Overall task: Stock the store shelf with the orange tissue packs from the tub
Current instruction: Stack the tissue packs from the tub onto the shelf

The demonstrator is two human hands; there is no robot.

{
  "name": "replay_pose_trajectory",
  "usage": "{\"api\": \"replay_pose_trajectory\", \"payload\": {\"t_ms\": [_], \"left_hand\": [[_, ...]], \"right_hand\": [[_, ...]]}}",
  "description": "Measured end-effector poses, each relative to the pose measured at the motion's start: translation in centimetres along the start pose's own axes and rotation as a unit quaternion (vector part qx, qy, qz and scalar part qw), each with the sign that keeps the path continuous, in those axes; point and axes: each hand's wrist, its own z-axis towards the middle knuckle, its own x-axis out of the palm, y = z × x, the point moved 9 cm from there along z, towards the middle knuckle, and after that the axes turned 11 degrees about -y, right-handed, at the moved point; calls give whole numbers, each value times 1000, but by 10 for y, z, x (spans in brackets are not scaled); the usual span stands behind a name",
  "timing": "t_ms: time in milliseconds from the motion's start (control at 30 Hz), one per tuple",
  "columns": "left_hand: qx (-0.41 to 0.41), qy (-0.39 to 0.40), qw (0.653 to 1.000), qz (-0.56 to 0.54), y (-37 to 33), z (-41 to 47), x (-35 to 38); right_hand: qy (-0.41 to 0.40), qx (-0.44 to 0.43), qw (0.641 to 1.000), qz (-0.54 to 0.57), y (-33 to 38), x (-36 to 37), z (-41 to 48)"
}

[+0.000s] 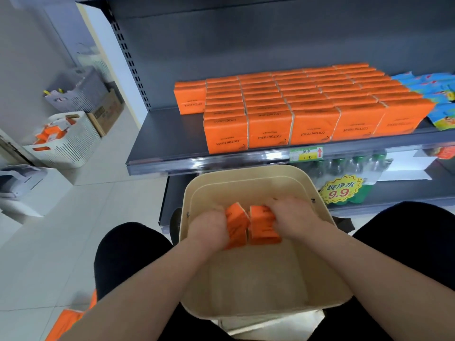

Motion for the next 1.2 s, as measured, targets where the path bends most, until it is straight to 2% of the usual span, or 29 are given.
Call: {"api": "replay_pose_trajectory", "payload": {"t_ms": [200,400,533,700,900,1033,1200], "left_hand": [[-9,-156,987,-46,3,21,-116],[-31,-241,970,-15,21,33,-201],[-69,-228,970,49,49,50,-217],[-106,-207,970,66,80,85,-220],[-97,-166,975,111,90,130,-204],[-99,-140,976,130,99,162,-187],[-101,-129,977,138,116,204,-169]], "right_hand": [[-152,29,988,12,-7,-94,14],[-260,26,965,8,-1,-166,39],[-261,22,965,3,2,-182,71],[-279,18,960,-4,6,-194,117],[-278,-11,960,-38,11,-196,166],[-316,-27,947,-47,8,-202,192],[-283,-24,958,-51,-2,-189,227]]}}
